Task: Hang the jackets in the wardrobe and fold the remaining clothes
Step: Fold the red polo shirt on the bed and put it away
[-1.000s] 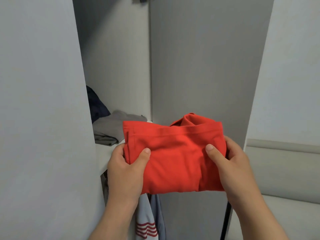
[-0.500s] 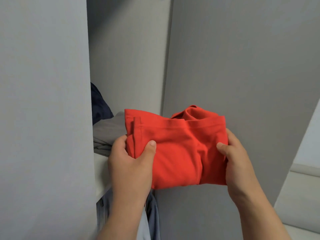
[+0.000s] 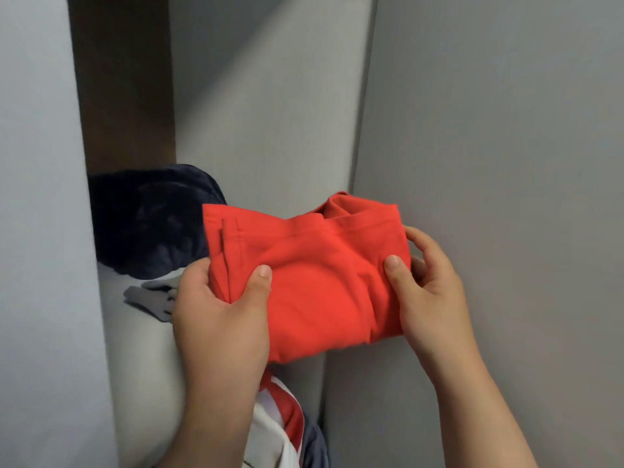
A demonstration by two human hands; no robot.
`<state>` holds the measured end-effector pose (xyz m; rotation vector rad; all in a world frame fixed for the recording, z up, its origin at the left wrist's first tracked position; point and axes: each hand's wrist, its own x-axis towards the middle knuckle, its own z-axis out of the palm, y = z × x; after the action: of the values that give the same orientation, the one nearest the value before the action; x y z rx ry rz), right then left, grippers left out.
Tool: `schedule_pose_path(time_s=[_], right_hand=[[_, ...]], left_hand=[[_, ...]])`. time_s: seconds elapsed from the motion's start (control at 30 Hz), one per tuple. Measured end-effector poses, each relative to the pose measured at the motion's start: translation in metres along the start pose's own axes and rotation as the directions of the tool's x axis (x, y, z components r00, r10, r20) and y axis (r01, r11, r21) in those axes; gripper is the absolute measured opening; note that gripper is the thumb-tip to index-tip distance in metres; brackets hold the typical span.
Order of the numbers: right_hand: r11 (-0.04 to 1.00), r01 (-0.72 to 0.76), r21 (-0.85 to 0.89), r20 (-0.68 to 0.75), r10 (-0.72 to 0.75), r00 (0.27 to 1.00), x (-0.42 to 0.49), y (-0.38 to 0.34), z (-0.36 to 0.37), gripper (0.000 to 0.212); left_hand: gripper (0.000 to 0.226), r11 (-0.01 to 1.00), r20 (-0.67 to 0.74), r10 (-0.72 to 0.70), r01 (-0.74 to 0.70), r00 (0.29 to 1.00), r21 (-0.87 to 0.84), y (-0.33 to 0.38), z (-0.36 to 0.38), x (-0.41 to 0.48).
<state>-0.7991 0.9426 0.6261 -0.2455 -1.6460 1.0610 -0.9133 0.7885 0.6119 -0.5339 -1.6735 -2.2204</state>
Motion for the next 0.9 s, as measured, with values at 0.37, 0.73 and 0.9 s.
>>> schedule_pose_path(time_s=[0.37, 0.73, 0.9], right_hand=[[0.991, 0.031, 0.133, 0.205, -0.058, 0.977, 0.101, 0.024, 0.067, 0.057], [0.968, -0.206, 0.143, 0.337, 0.148, 0.930, 0.139, 0.083, 0.116, 0.039], [0.988, -0.148, -0.050, 0.436, 0.155, 0.887, 0.131, 0.102, 0.120, 0.037]], left_hand=[[0.037, 0.990, -0.219, -0.118, 0.098, 0.969, -0.101, 0.004, 0.025, 0.061], [0.033, 0.971, -0.174, -0.221, 0.234, 0.960, 0.056, -0.020, 0.019, 0.068], [0.021, 0.938, -0.216, -0.248, 0.290, 0.945, 0.192, -0.029, 0.019, 0.068]])
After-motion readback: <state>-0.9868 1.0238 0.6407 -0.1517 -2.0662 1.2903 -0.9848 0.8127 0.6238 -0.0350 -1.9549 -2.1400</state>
